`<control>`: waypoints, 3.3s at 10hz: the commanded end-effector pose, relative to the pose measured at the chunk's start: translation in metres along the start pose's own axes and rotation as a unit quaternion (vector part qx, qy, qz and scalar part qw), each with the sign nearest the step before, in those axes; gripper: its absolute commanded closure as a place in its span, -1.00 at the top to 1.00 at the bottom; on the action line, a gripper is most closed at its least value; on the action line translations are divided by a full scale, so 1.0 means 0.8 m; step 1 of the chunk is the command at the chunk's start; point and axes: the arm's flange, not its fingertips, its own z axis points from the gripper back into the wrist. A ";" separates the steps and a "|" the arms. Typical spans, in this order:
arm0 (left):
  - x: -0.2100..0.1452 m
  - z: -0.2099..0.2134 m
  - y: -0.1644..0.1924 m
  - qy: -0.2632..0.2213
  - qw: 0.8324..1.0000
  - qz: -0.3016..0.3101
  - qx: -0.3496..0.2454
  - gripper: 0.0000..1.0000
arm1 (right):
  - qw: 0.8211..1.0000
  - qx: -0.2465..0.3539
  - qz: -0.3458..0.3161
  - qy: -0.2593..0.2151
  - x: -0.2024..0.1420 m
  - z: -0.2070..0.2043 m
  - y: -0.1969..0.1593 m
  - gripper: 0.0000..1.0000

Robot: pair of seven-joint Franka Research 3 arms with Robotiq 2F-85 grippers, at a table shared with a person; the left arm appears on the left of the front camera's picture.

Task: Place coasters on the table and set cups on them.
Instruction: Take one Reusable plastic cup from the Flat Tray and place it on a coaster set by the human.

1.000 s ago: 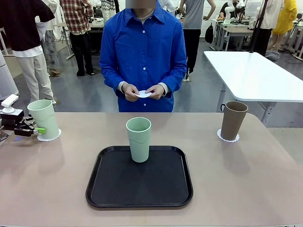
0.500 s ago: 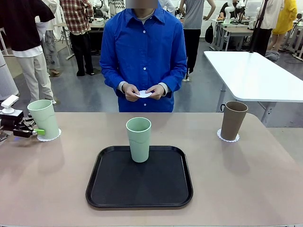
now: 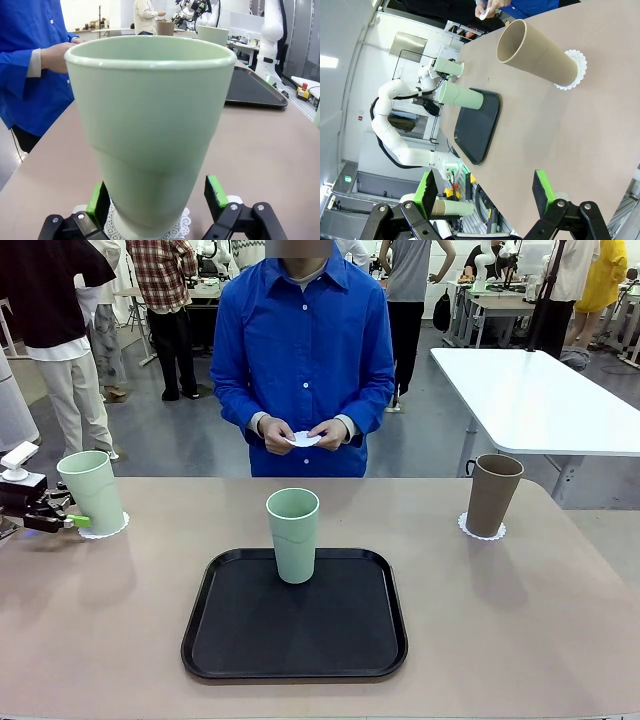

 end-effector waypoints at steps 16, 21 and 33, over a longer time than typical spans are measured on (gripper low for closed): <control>0.208 0.114 -0.125 0.304 0.904 0.167 0.250 1.00 | 1.000 -0.007 -0.002 0.004 -0.001 0.001 0.002 1.00; 0.354 0.052 -0.195 0.394 0.870 0.124 0.269 1.00 | 1.000 -0.007 -0.002 0.004 -0.001 0.001 0.002 1.00; 0.381 -0.015 -0.222 0.482 0.828 0.139 0.252 1.00 | 1.000 -0.007 -0.002 0.004 -0.001 0.001 0.002 1.00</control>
